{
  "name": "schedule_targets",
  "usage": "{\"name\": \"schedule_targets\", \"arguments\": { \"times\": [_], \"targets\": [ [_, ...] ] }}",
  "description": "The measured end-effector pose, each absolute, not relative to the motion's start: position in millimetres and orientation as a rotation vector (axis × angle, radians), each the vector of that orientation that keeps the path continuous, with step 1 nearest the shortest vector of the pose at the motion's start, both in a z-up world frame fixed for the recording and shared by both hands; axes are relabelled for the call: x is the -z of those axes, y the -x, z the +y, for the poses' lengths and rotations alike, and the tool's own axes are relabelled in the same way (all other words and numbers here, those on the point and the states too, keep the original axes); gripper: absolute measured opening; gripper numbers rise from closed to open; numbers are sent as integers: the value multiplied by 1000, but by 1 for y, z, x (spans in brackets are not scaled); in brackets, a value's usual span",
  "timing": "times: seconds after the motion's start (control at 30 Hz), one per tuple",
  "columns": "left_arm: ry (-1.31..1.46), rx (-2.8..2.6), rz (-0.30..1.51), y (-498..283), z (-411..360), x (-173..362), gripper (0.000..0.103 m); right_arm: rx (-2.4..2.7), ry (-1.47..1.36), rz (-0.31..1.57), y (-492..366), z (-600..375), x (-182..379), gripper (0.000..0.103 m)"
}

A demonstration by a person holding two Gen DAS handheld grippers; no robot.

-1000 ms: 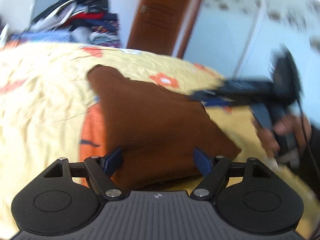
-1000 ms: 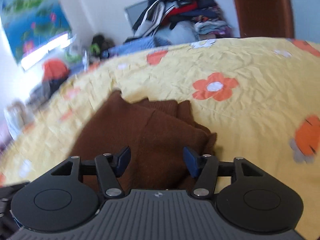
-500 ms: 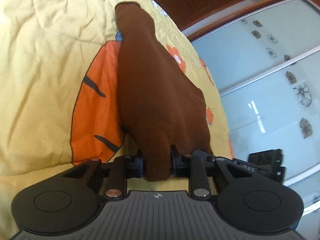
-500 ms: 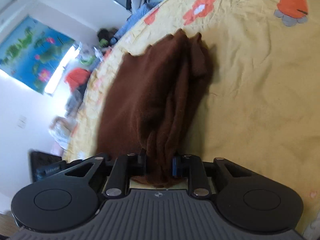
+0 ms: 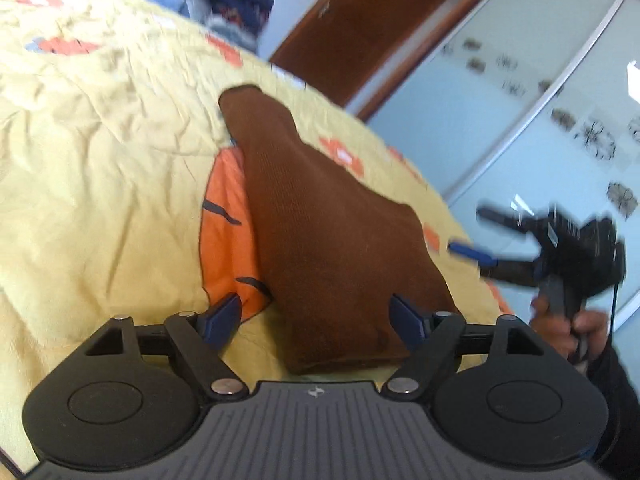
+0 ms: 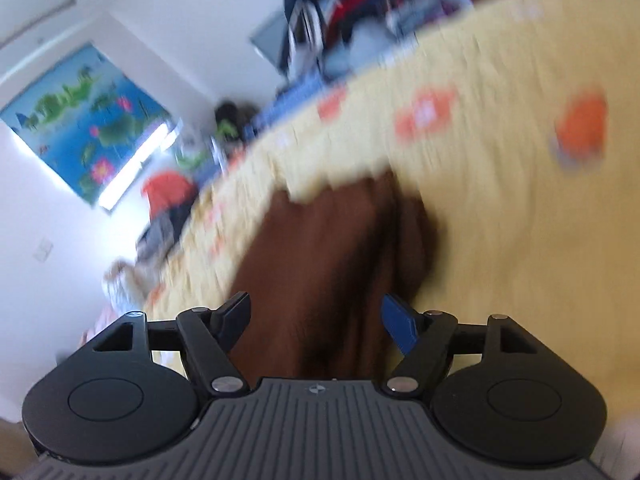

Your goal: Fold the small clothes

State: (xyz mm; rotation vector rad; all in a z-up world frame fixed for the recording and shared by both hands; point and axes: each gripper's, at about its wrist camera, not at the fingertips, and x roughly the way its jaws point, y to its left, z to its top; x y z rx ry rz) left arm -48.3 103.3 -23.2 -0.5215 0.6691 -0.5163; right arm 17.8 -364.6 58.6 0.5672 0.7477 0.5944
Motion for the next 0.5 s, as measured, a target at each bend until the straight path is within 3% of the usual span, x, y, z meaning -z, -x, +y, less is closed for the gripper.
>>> {"name": "schedule_targets", "arguments": {
  "times": [0.17, 0.3, 0.4, 0.5],
  "targets": [
    [456, 484, 618, 61, 95, 21, 81, -727, -368, 785, -71, -289, -77, 74],
    [434, 479, 611, 63, 94, 20, 81, -669, -172, 959, -108, -246, -32, 71],
    [448, 477, 607, 59, 93, 23, 81, -660, -263, 932, -118, -260, -31, 63],
    [460, 476, 610, 58, 93, 22, 82, -665, -247, 885, -120, -250, -58, 66]
  ]
}}
